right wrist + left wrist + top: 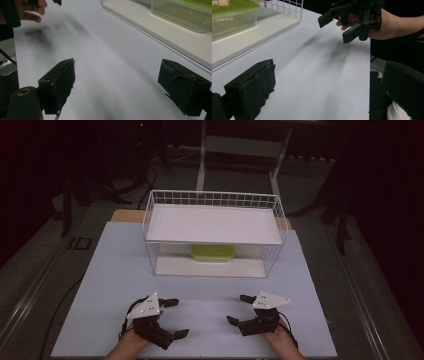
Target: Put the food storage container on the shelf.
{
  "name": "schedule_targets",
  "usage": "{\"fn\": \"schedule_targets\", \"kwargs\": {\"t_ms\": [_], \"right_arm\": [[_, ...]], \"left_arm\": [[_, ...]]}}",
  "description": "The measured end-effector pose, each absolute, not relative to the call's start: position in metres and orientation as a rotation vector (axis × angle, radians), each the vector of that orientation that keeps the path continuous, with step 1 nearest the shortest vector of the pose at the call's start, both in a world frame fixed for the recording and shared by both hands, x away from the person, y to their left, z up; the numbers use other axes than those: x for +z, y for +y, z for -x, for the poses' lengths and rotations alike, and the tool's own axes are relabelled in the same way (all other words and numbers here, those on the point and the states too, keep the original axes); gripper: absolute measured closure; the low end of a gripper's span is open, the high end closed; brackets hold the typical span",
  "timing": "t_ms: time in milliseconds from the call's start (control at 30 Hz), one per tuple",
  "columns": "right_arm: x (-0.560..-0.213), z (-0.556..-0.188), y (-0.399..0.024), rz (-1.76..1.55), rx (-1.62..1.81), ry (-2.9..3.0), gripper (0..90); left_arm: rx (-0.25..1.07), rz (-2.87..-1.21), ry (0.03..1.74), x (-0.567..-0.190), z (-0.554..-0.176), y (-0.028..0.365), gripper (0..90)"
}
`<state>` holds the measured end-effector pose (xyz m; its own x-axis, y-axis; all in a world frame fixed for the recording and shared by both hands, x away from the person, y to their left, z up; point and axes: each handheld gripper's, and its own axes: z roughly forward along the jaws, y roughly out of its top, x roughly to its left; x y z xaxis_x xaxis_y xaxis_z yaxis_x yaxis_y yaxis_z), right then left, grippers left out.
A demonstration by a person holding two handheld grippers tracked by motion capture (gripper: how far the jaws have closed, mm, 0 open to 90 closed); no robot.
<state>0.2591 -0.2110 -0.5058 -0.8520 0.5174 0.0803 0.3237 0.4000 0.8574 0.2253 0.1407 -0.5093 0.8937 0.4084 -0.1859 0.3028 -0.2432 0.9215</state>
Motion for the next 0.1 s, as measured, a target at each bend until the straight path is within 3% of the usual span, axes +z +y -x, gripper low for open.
{"fn": "schedule_targets", "kwargs": {"t_ms": [100], "right_arm": [[-0.5061, -0.2597, -0.2125, -0.767, 1.436, 2.452, 14.2]], "left_arm": [[0.105, -1.849, 0.533, -0.5097, -0.2259, 0.1403, 0.1]]}}
